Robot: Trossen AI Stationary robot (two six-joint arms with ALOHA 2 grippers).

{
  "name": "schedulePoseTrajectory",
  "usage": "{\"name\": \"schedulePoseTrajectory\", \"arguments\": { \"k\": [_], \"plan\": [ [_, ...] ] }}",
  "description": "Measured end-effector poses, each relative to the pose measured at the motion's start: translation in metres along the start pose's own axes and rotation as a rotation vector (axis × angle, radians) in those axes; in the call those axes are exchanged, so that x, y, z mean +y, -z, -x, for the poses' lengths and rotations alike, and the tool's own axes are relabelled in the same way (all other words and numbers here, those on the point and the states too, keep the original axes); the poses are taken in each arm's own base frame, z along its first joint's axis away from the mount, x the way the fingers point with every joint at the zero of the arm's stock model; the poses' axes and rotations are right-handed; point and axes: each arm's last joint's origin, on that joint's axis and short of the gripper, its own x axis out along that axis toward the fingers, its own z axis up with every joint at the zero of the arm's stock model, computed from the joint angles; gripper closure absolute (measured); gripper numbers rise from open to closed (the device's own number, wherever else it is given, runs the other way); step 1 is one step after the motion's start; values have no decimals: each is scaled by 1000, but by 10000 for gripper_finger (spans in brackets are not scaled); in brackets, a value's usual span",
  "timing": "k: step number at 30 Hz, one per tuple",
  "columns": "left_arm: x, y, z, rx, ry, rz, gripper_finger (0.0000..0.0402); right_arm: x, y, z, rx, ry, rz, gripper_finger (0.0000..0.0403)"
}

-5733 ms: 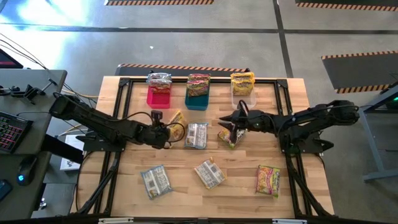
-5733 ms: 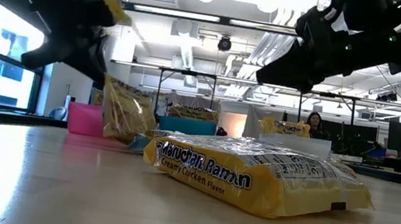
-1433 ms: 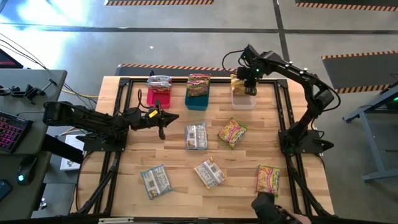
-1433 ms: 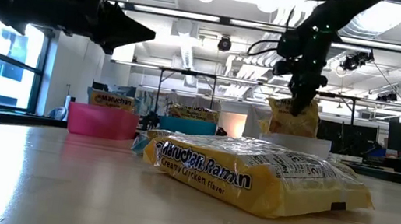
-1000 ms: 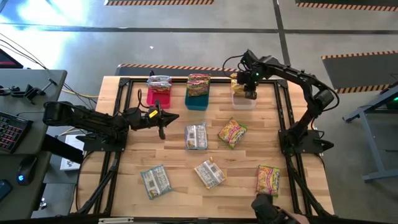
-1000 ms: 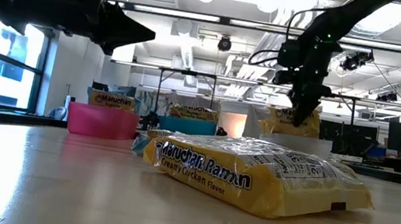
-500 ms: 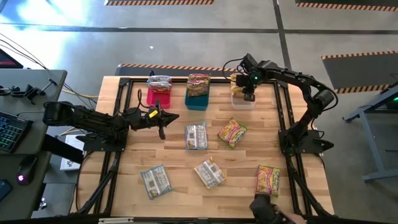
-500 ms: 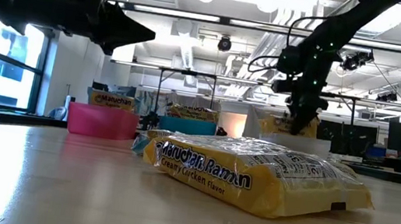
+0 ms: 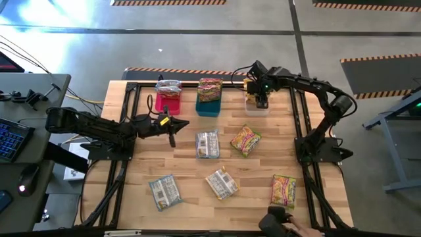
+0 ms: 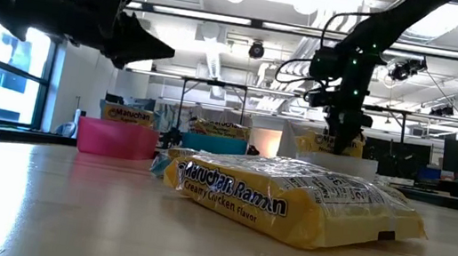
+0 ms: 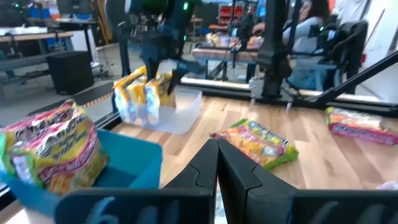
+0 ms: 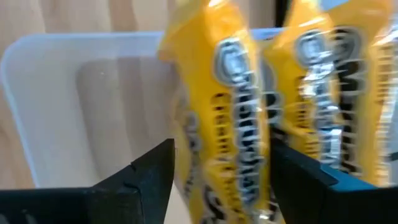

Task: Sort Maruchan noodles
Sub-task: Put the top yellow noodle pack into the transparent bin, then put the top blue noodle pack into the red bin

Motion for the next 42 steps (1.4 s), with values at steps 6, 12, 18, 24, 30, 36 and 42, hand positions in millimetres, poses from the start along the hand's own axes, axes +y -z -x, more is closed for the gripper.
{"name": "schedulePoseTrajectory", "arguments": {
  "k": [6,12,18,24,30,36,42],
  "plan": [
    [1,1,0,15,-12,3,401,-8,-6,12,-18,21,-18,179],
    [1,1,0,12,-14,5,401,-13,-9,29,8,-3,-50,179],
    [6,1,-1,10,-39,35,401,-12,-8,60,-4,56,-106,193],
    [10,0,-1,0,-53,46,401,7,9,82,-125,56,-164,297],
    [11,0,-1,1,-56,82,401,40,31,74,-343,15,-220,393],
    [11,11,-5,64,-61,204,401,77,38,51,-644,64,-281,380],
    [-1,24,-21,187,11,190,387,111,39,29,-894,57,-333,400]
  ]
}}
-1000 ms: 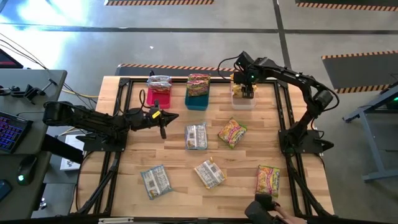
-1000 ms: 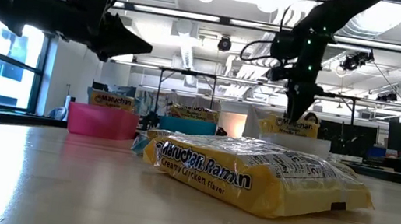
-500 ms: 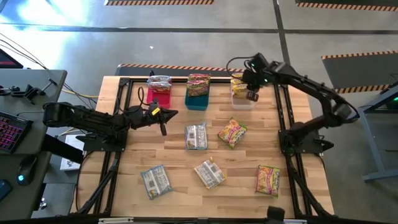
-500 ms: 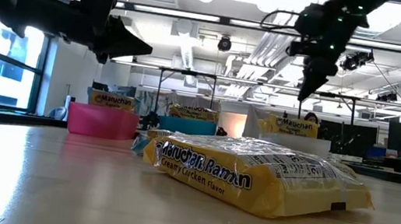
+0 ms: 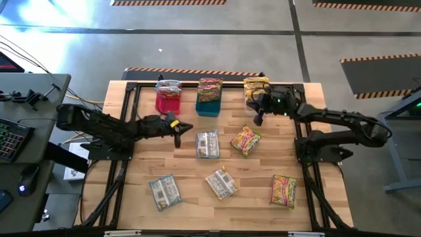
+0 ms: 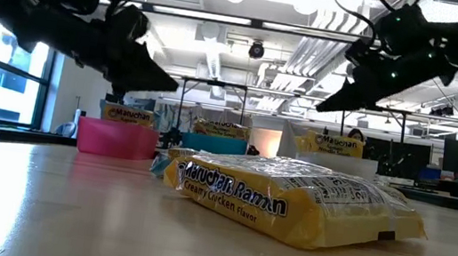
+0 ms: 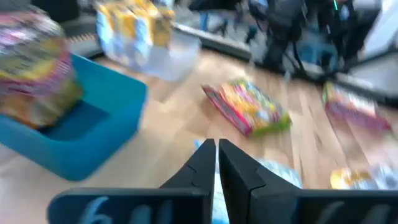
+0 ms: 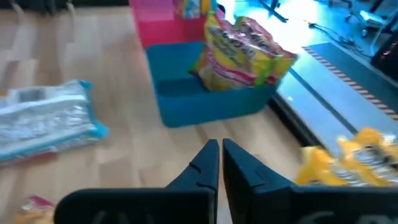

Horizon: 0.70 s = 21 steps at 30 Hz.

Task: Sort Maruchan noodles
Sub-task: Put the top blue noodle pack into the red bin

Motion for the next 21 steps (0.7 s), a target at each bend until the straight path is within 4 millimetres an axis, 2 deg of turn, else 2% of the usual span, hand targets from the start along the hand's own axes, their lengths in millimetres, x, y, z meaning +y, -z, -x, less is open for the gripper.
{"name": "schedulePoseTrajectory", "arguments": {
  "k": [3,7,16,21],
  "plan": [
    [-10,5,-13,99,29,-39,367,10,9,-1,2,-27,-38,398],
    [-25,13,-26,246,51,-75,333,21,10,-2,14,-53,-40,402],
    [-59,33,-37,444,44,-173,261,34,7,-2,6,-65,-2,402],
    [-68,42,-43,501,1,-170,241,38,7,-2,5,-74,7,403]
  ]
}}
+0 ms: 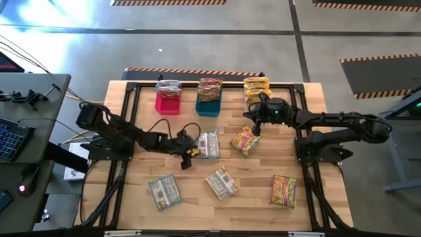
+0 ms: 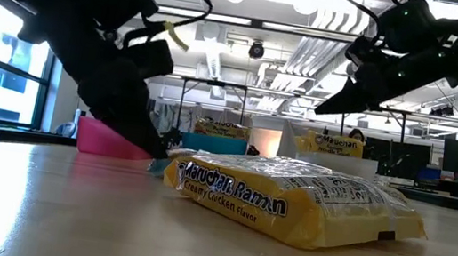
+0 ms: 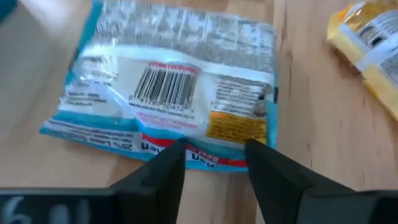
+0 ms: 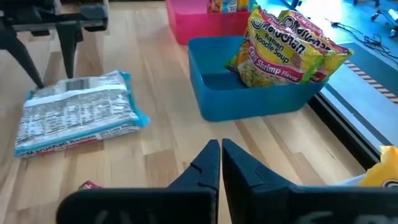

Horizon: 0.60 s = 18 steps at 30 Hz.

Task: Sort Maruchan noodles
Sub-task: Put the top blue noodle pack into the red bin

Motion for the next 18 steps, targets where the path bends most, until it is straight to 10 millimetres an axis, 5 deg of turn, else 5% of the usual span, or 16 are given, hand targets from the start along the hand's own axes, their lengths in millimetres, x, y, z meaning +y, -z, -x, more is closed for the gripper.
{"name": "schedulePoseTrajectory", "arguments": {
  "k": [10,18],
  "plan": [
    [-4,-2,-19,10,-61,77,248,2,0,0,1,-11,1,403],
    [-5,-7,-21,9,-60,-21,368,5,0,-1,-6,-60,4,372]
  ]
}}
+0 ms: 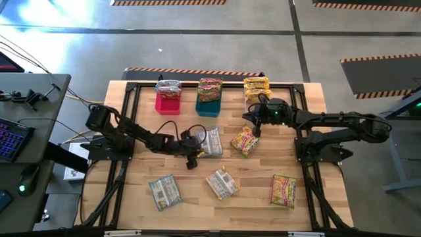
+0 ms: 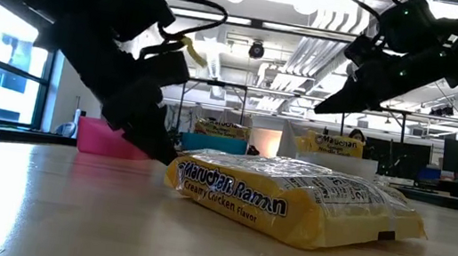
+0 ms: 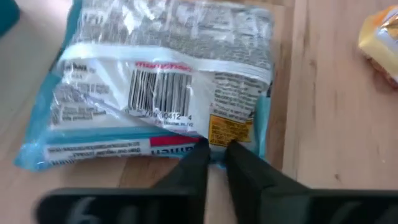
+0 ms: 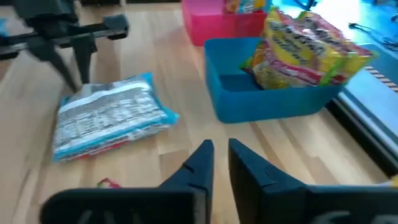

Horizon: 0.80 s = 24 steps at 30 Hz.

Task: Sort Maruchan noodles
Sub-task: Put the top blue noodle pack into the red bin

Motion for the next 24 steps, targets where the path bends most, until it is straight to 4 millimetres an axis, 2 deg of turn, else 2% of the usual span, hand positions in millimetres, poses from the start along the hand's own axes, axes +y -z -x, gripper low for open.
{"name": "schedulePoseTrajectory", "arguments": {
  "k": [2,7,14,18,24],
  "plan": [
    [1,-3,3,-12,6,-3,392,4,0,0,-1,-30,8,350],
    [9,-20,15,-82,40,52,395,19,-1,-4,-13,-94,39,278],
    [36,-50,35,-220,123,255,400,43,-3,-19,-73,-134,97,189],
    [45,-64,46,-308,172,277,401,52,-3,-30,-126,-184,121,162],
    [52,-78,68,-418,196,258,401,54,0,-44,-190,-195,115,159]
  ]
}}
